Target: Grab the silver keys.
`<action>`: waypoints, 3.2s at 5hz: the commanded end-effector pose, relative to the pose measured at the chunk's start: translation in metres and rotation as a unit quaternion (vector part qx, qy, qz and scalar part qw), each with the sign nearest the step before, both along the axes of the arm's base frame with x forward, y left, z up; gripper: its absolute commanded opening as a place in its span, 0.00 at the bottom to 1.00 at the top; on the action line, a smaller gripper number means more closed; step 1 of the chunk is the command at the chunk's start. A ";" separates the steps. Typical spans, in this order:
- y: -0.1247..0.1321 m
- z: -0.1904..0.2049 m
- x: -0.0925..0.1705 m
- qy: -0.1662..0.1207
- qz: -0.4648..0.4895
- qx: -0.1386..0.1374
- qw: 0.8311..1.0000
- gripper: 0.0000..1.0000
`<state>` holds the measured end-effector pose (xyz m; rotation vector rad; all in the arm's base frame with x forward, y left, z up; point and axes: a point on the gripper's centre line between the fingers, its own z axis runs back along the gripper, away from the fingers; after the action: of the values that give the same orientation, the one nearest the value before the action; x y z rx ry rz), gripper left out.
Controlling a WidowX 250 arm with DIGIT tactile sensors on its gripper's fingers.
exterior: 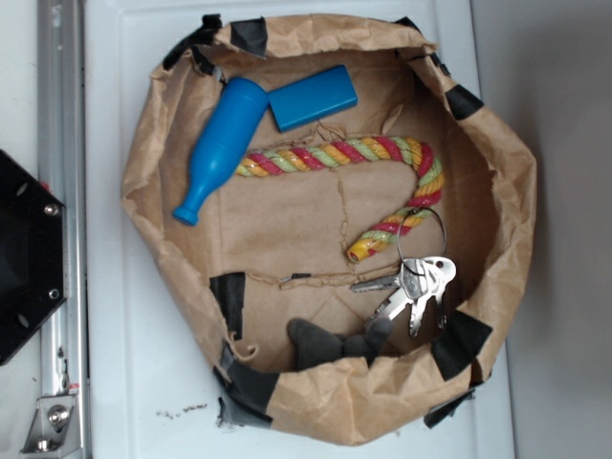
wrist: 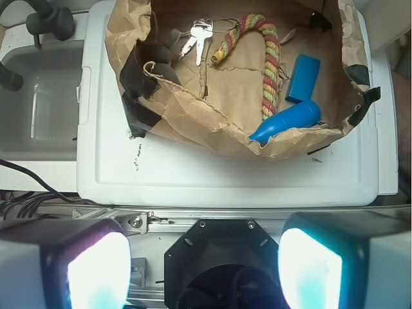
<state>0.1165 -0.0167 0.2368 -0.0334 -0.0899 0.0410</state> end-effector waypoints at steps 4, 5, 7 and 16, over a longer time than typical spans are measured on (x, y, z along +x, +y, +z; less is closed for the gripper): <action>0.013 -0.053 0.118 -0.119 -0.143 0.033 0.982 1.00; 0.013 -0.053 0.118 -0.119 -0.143 0.033 0.982 1.00; 0.013 -0.053 0.118 -0.119 -0.143 0.033 0.982 1.00; 0.013 -0.153 0.174 -0.125 -0.475 0.109 0.864 1.00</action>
<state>0.2835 -0.0002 0.0732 0.1244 -0.2931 -0.9714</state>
